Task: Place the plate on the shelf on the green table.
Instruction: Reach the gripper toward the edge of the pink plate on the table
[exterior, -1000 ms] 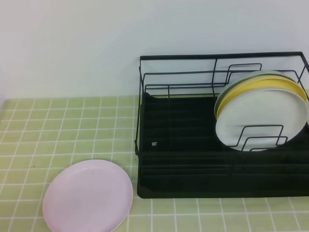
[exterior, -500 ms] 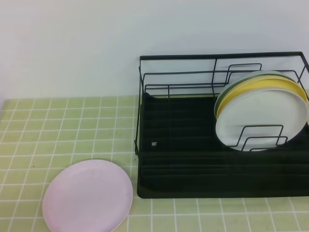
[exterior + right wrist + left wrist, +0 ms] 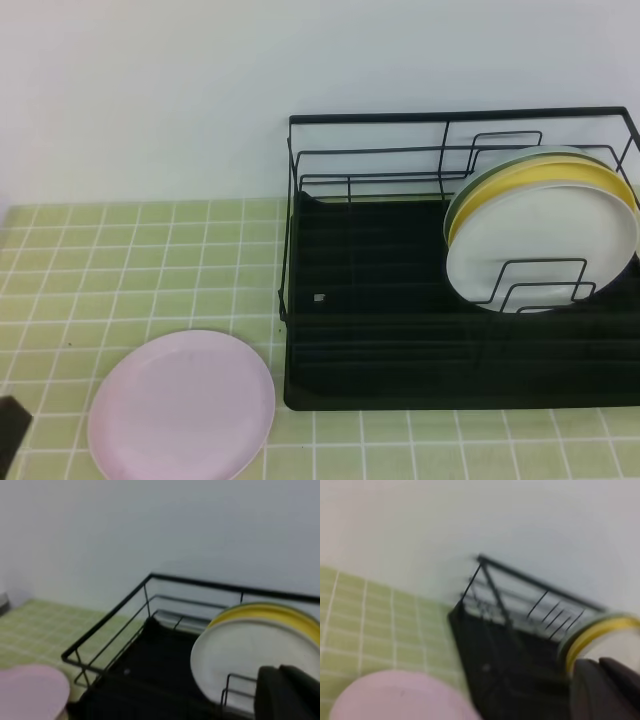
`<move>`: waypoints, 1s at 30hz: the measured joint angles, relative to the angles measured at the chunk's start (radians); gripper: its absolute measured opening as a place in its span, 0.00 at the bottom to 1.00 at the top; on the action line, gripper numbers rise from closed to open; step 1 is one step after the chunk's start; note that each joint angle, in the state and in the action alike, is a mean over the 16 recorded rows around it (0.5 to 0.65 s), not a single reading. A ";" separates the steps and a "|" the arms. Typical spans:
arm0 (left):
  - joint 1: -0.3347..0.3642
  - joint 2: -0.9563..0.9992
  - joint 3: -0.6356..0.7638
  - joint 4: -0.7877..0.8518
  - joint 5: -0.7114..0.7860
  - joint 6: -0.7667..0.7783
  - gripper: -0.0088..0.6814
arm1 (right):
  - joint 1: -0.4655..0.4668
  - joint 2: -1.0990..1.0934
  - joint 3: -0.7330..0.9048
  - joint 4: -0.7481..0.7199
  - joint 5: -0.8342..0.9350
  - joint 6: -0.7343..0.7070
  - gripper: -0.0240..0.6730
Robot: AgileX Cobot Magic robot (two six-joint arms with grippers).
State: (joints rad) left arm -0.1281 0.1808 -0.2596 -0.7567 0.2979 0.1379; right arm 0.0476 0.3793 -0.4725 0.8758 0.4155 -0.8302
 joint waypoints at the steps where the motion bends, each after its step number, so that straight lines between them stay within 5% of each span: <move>1: 0.000 0.033 -0.016 0.020 0.013 0.000 0.02 | 0.000 0.028 -0.003 -0.002 0.018 -0.003 0.03; 7: 0.000 0.261 -0.116 0.159 0.069 -0.029 0.09 | 0.000 0.163 -0.016 -0.007 0.112 -0.016 0.03; 21: 0.006 0.894 -0.423 0.443 0.232 -0.183 0.56 | 0.005 0.251 -0.017 0.064 0.264 -0.027 0.03; 30: 0.109 1.197 -0.626 0.403 0.413 -0.085 0.60 | 0.016 0.251 -0.017 0.126 0.328 -0.028 0.03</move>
State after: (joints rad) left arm -0.0188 1.3775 -0.8855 -0.3538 0.7107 0.0533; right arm 0.0640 0.6303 -0.4898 1.0019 0.7433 -0.8579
